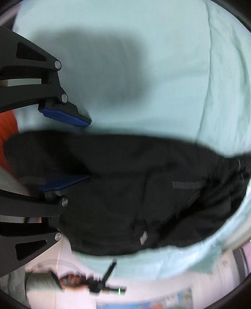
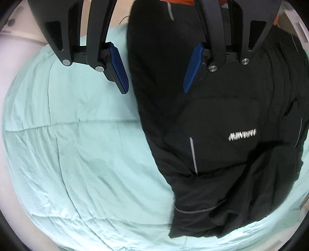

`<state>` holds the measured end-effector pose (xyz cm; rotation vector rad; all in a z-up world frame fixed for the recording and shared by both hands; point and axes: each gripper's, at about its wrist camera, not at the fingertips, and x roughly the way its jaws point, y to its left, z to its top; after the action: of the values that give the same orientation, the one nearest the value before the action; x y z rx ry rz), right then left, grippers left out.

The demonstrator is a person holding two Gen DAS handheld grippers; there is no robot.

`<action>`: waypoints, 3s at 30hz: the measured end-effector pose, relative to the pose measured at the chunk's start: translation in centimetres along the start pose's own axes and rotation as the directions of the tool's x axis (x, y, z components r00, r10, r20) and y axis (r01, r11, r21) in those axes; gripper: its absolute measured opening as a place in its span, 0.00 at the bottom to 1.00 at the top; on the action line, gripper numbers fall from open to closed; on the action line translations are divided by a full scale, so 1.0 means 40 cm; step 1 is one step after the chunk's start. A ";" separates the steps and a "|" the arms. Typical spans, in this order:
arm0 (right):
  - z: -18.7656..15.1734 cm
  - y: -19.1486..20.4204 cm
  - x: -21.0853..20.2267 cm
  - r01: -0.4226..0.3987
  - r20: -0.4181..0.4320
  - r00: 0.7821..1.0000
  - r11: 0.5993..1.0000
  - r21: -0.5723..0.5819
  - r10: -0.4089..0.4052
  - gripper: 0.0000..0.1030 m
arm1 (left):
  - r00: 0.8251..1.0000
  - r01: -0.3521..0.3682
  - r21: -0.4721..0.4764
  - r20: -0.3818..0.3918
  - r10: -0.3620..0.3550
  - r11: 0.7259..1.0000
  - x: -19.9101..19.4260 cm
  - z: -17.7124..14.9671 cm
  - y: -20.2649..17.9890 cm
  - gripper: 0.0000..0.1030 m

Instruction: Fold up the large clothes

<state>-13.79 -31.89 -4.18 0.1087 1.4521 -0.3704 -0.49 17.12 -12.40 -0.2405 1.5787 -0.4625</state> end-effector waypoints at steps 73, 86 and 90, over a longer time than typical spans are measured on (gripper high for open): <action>0.083 -0.172 -0.271 -0.688 0.224 0.709 0.726 0.011 0.668 0.17 | 0.740 0.550 0.153 0.367 -0.564 0.821 -0.338 0.307 -0.224 0.19; 0.605 -0.154 -0.076 -0.614 0.262 0.785 0.760 0.213 0.561 0.22 | 0.872 0.400 -0.146 0.364 -0.327 0.905 -0.145 0.763 -0.139 0.24; 0.677 -0.114 0.111 -0.505 0.119 0.862 0.811 0.295 0.494 0.22 | 0.944 0.310 -0.278 0.209 -0.257 0.909 0.064 0.868 -0.084 0.25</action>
<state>10.78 -44.95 -4.46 0.7322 1.2579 -0.1642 33.28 8.03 -13.50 -0.7398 1.4494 -0.4067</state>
